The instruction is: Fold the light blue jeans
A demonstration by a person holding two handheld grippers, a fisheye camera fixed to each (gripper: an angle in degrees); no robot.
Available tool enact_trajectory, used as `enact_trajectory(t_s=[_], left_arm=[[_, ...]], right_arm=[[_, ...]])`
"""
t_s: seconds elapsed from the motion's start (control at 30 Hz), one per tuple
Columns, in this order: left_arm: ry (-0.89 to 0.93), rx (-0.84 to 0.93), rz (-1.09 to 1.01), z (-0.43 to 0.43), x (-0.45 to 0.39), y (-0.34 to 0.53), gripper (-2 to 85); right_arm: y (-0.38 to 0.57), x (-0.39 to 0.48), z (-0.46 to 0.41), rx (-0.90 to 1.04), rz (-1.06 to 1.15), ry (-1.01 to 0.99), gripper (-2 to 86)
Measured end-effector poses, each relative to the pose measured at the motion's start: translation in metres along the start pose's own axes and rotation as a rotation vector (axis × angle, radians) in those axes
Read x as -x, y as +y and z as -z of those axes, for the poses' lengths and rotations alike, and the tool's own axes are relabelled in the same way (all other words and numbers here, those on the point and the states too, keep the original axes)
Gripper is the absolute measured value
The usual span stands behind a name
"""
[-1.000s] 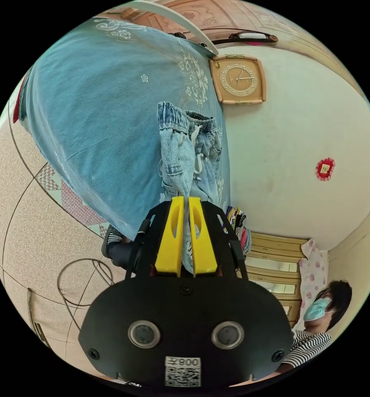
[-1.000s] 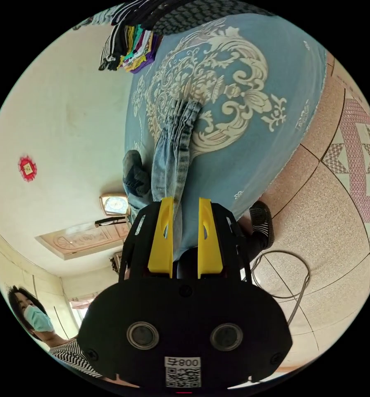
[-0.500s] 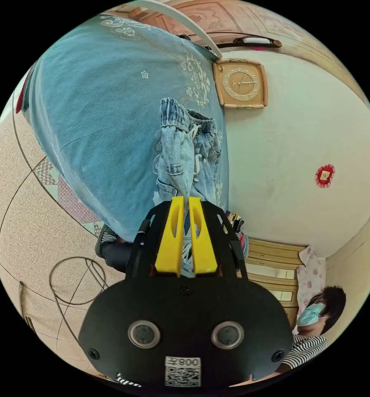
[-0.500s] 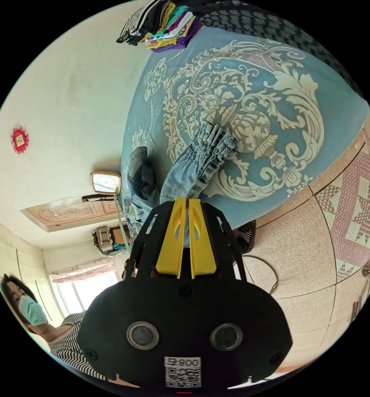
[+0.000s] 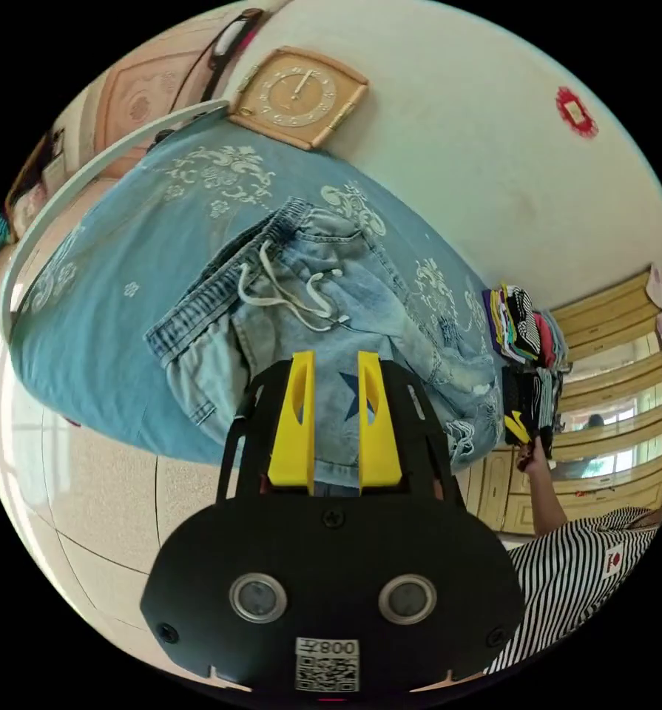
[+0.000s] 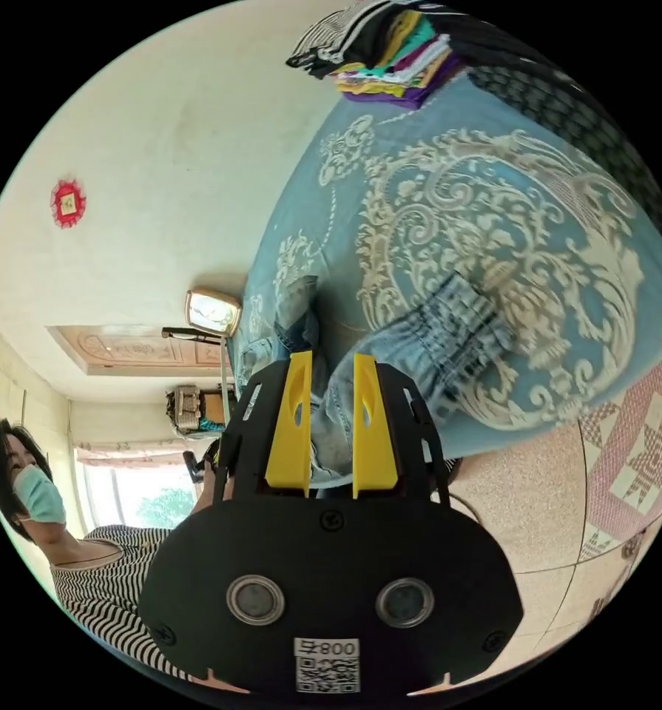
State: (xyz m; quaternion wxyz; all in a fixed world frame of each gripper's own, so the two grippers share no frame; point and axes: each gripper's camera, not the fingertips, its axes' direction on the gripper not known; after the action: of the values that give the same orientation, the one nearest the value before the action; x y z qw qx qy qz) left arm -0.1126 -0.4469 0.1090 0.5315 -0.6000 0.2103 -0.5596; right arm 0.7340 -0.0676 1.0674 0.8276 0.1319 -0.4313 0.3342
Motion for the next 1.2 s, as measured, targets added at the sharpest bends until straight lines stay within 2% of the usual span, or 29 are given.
enact_trajectory(t_s=[0.13,0.27,0.37,0.53,0.6,0.73,0.83,0.9,1.0,1.2], left_arm=[[0.075,0.124,-0.256,-0.091,-0.094,-0.096,8.9],[0.049,0.262,-0.418,-0.166,-0.165,-0.158,9.0],[-0.03,0.364,-0.556,-0.218,-0.214,-0.193,9.2],[-0.284,0.536,-0.836,-0.291,-0.279,-0.222,9.0],[-0.354,0.608,-0.913,-0.312,-0.292,-0.221,8.5],[-0.34,0.616,-0.905,-0.319,-0.315,-0.232,4.8],[-0.35,0.578,-0.877,-0.309,-0.327,-0.231,1.8],[-0.348,0.533,-0.875,-0.293,-0.334,-0.228,1.2],[-0.319,0.406,-0.843,-0.246,-0.343,-0.224,0.6],[-0.251,0.045,-0.694,-0.118,-0.341,-0.219,0.3]], right_arm=[[-0.083,0.067,-0.047,0.129,0.189,0.099,9.2],[-0.15,0.111,-0.108,0.32,0.298,0.231,9.2],[-0.177,0.13,-0.145,0.428,0.366,0.355,9.0],[-0.187,0.147,-0.187,0.58,0.472,0.477,9.1],[-0.185,0.154,-0.191,0.574,0.518,0.541,8.2],[-0.178,0.168,-0.184,0.55,0.566,0.58,5.3],[-0.175,0.169,-0.174,0.566,0.513,0.539,1.8],[-0.17,0.169,-0.161,0.547,0.476,0.5,1.1],[-0.156,0.172,-0.109,0.376,0.405,0.38,0.6],[-0.091,0.17,0.047,-0.182,0.24,-0.023,0.2]])
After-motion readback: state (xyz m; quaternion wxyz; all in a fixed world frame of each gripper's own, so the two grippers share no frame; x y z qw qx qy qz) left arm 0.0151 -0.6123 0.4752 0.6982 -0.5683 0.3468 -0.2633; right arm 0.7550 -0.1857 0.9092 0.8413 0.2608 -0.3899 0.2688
